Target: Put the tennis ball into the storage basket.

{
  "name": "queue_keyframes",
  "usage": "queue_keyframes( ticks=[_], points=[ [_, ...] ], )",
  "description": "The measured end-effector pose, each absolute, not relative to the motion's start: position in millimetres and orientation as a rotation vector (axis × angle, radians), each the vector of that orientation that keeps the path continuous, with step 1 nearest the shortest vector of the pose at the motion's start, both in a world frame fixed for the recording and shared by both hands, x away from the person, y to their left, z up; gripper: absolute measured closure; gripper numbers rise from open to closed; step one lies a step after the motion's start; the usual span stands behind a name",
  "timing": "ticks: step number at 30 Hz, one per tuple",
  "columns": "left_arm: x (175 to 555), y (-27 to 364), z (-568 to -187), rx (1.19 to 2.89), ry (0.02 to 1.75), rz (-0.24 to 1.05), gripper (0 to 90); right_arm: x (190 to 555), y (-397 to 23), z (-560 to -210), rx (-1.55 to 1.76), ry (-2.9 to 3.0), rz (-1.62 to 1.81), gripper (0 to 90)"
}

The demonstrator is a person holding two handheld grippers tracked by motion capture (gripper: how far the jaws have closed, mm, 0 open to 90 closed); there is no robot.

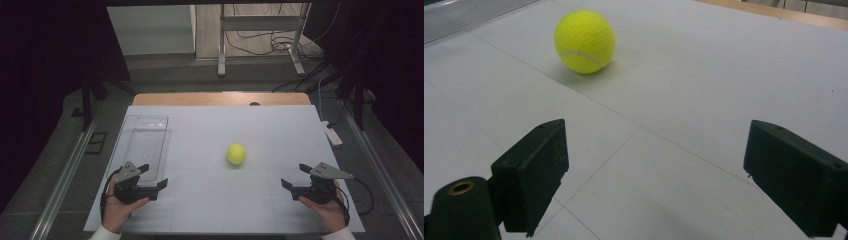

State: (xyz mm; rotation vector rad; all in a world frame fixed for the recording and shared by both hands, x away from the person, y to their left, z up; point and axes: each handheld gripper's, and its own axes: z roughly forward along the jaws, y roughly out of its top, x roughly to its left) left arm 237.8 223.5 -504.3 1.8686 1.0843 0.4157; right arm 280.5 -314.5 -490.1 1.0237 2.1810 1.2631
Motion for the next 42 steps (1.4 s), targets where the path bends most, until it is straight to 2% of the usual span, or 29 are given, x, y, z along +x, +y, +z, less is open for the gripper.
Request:
queue_keyframes(
  ticks=[42],
  points=[
    [249, 208, -483, 1.894, 1.037, 0.375, 11.2, 282, -314, -493, 1.033, 2.187, 1.255, 11.6]
  ],
)
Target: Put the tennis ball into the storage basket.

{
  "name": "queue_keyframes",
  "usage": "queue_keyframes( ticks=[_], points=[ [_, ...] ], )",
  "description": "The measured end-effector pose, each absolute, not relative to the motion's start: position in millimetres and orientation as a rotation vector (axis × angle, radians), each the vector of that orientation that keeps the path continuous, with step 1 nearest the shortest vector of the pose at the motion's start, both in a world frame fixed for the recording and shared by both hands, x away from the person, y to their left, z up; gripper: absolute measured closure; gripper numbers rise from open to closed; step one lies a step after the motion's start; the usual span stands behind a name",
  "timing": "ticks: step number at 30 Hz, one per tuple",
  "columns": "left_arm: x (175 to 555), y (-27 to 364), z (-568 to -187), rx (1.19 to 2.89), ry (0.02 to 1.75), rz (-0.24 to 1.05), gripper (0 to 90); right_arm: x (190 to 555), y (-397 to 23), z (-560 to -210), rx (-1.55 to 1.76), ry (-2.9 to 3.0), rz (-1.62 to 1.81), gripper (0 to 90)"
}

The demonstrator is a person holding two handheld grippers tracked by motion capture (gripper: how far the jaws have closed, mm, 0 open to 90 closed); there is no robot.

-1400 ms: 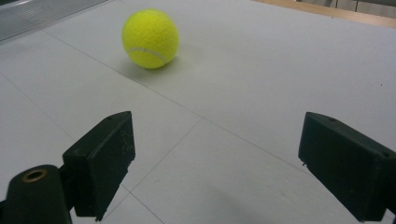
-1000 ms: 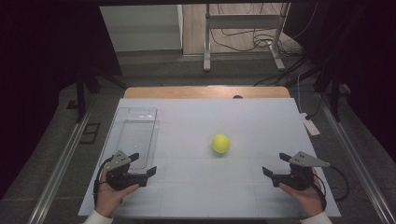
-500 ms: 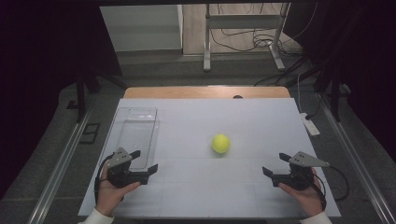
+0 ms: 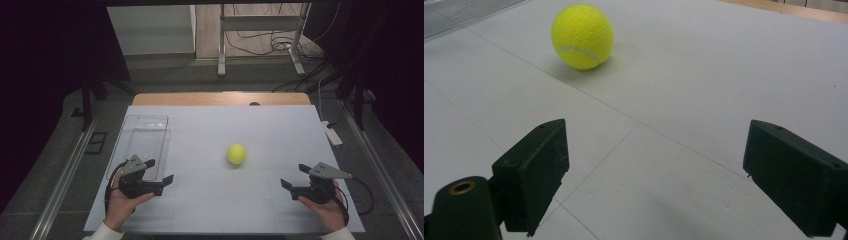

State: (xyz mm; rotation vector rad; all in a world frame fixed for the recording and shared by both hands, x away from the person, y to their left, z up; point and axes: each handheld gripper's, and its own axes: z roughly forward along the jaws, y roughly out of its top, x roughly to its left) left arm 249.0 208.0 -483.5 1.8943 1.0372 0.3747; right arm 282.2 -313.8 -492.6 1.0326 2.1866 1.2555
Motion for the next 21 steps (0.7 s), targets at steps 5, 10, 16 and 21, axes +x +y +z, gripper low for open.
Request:
queue_keyframes(
  ticks=[5, 10, 16, 21],
  points=[
    [251, 204, -479, 1.897, 1.026, 0.369, 11.2, 282, -314, -493, 1.031, 2.19, 1.252, 11.7],
    [255, 200, -475, 1.902, 1.017, 0.357, 11.2, 282, -313, -493, 1.028, 2.192, 1.25, 11.7],
    [261, 192, -469, 1.913, 1.005, 0.34, 11.2, 283, -313, -494, 1.032, 2.197, 1.249, 11.7],
    [264, 187, -468, 1.931, 0.998, 0.334, 11.2, 283, -314, -493, 1.032, 2.189, 1.248, 12.0]
  ],
)
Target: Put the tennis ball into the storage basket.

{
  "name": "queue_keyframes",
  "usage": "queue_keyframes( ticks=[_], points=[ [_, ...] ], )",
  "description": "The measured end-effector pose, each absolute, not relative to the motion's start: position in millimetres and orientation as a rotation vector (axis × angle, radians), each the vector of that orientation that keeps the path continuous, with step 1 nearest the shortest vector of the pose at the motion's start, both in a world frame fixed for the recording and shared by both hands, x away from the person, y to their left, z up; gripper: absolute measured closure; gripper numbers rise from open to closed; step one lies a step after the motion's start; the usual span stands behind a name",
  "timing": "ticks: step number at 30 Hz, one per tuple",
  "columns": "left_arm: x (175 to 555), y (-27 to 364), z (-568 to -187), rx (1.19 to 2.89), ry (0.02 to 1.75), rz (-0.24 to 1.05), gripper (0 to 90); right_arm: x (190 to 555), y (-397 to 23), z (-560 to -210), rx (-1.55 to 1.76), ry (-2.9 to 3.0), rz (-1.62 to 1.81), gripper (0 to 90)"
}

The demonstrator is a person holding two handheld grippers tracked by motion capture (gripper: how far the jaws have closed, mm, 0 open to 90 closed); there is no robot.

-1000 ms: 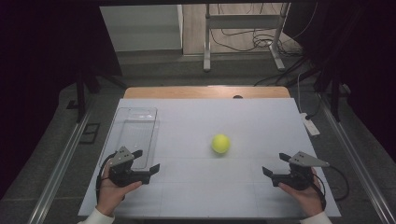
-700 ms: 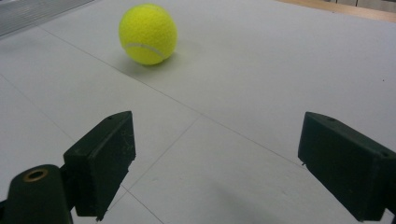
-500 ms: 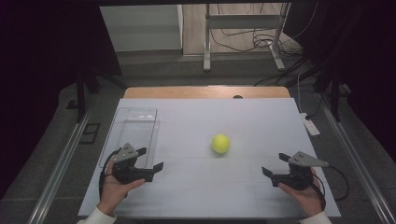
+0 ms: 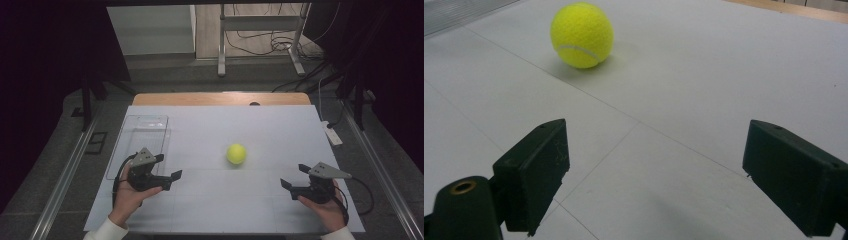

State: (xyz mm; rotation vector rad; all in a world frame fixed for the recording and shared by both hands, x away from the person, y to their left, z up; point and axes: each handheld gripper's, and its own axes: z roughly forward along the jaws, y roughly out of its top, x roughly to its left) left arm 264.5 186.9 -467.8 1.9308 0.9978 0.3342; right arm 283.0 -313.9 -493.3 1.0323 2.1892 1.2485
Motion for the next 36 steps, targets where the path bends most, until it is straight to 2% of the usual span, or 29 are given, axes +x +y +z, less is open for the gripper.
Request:
queue_keyframes(
  ticks=[36],
  points=[
    [284, 157, -466, 2.0, 0.961, 0.312, 11.3, 284, -314, -495, 1.032, 2.201, 1.244, 12.0]
  ],
)
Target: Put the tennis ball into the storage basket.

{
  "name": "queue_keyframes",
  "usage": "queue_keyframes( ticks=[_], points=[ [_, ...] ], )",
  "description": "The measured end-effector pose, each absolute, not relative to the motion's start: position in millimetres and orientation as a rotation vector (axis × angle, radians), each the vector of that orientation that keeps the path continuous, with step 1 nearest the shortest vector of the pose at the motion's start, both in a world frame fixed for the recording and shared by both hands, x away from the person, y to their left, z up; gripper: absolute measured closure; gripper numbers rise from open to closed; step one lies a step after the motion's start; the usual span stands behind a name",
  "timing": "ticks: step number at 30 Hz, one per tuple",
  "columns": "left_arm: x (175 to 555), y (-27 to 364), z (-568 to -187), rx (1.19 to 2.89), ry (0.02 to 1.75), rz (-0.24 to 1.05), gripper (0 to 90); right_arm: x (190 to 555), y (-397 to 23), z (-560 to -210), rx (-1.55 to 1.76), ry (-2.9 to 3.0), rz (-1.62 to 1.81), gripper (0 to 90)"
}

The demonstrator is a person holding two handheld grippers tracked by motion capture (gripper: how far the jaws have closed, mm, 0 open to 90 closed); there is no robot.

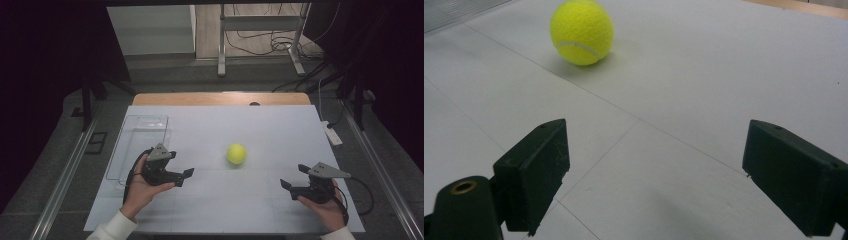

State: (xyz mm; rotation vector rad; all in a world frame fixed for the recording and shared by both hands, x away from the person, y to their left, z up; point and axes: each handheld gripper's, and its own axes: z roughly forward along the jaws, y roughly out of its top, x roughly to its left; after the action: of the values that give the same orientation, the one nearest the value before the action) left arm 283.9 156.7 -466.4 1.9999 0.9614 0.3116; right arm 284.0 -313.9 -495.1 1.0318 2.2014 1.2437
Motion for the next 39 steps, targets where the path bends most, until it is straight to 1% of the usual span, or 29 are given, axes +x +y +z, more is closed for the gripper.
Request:
queue_keyframes(
  ticks=[39],
  points=[
    [308, 134, -459, 2.017, 0.923, 0.289, 11.3, 284, -315, -497, 1.034, 2.21, 1.226, 12.2]
  ],
)
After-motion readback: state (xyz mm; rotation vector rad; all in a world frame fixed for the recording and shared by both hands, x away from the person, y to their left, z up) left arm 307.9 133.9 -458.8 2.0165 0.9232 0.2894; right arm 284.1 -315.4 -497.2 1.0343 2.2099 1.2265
